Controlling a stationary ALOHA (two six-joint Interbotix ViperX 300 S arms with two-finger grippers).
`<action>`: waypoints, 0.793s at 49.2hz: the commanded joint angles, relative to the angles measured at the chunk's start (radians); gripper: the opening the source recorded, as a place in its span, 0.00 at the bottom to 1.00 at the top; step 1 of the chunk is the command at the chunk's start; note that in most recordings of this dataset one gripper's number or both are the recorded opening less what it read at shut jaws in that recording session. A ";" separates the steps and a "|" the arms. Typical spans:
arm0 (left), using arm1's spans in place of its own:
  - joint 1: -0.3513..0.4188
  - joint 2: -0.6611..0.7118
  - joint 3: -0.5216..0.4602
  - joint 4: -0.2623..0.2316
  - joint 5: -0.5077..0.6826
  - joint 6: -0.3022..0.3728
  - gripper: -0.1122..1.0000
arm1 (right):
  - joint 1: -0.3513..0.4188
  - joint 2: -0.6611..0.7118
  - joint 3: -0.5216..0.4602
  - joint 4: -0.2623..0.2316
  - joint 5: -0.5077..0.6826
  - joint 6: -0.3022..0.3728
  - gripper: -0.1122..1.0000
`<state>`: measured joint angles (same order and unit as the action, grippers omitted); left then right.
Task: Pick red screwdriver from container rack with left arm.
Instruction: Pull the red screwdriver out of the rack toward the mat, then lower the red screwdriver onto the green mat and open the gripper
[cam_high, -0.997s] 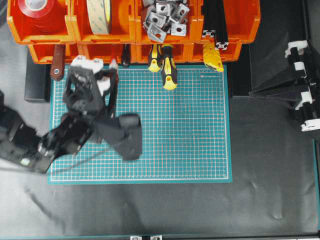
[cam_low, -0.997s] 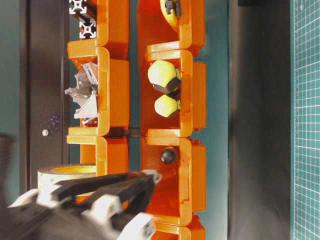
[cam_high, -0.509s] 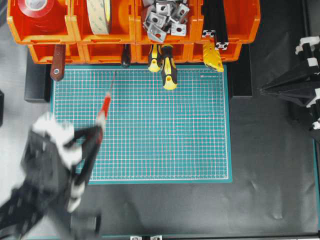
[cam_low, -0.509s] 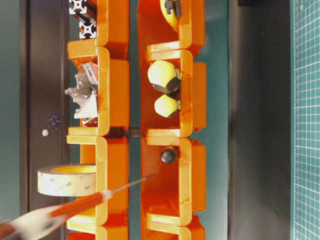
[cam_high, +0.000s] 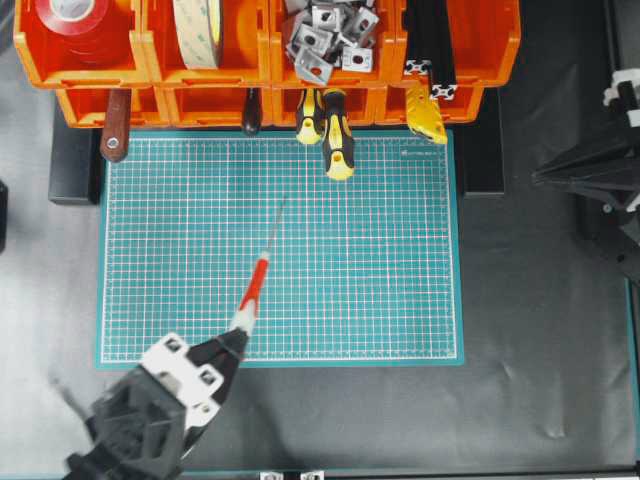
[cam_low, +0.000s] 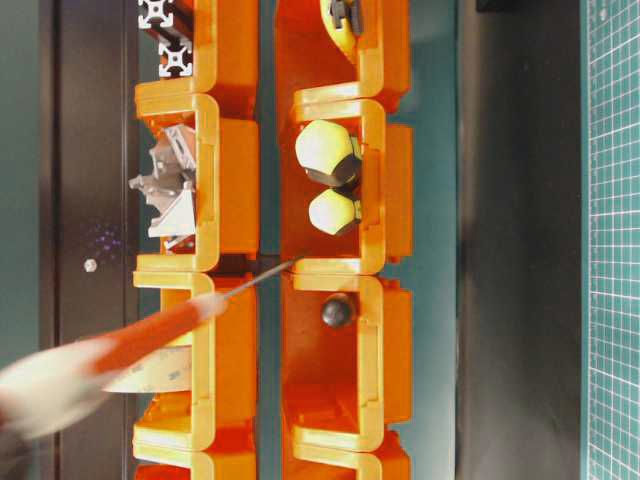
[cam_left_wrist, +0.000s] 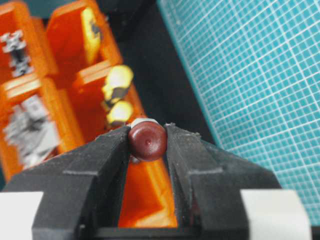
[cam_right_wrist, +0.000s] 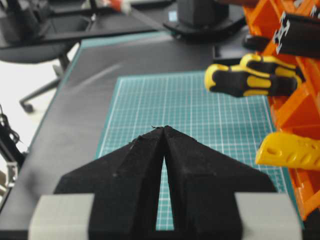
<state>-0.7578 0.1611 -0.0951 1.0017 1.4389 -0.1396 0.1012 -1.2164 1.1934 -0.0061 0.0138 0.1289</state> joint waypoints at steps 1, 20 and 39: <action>0.026 -0.017 0.060 0.005 -0.132 -0.052 0.32 | -0.002 -0.003 -0.043 0.005 0.006 0.003 0.10; 0.184 -0.035 0.304 0.005 -0.563 -0.222 0.32 | -0.002 -0.014 -0.054 0.069 0.023 0.123 0.10; 0.301 -0.038 0.367 0.005 -0.601 -0.224 0.32 | -0.003 -0.014 -0.055 0.069 0.017 0.141 0.10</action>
<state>-0.4648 0.1595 0.2669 1.0017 0.8483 -0.3605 0.1012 -1.2425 1.1720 0.0598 0.0353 0.2684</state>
